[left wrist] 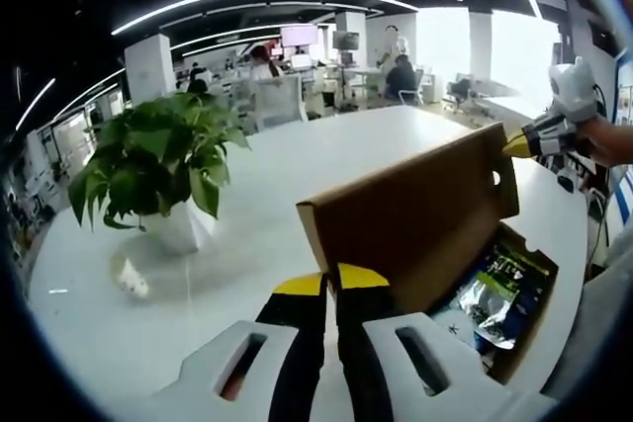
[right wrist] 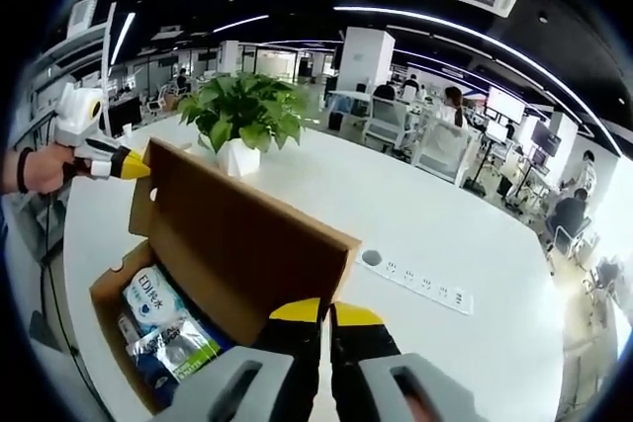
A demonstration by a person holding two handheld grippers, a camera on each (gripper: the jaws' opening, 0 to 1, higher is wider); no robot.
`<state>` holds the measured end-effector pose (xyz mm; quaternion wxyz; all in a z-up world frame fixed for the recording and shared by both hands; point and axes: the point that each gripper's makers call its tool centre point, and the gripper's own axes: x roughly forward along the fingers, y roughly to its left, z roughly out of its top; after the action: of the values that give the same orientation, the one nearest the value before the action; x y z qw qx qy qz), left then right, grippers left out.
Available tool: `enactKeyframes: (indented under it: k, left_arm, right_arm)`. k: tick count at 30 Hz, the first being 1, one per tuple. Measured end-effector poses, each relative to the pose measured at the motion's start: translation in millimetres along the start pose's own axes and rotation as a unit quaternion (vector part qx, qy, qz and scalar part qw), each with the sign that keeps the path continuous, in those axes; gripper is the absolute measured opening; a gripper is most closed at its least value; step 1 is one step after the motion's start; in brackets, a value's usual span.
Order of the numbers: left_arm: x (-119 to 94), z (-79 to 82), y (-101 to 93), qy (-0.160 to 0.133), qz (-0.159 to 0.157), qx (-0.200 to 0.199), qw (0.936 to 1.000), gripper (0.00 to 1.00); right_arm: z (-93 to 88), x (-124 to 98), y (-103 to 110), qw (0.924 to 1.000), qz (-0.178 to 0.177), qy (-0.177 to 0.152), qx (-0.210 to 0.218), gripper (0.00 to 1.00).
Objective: Operate the shoe box by opening the lid, removing the specified soft item, and placing it in the target area until the item is outside and the box remains undamaged.
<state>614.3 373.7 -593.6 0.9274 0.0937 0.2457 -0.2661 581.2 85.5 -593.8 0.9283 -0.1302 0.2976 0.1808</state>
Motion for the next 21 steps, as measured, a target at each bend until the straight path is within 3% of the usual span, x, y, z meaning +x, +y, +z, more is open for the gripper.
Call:
enactKeyframes:
  k: [21]
  left_arm:
    - [19, -0.3, 8.9, 0.012, -0.007, -0.007, 0.9999, 0.01]
  right_arm:
    - [1.8, 17, -7, 0.9999, 0.004, 0.014, 0.0, 0.0]
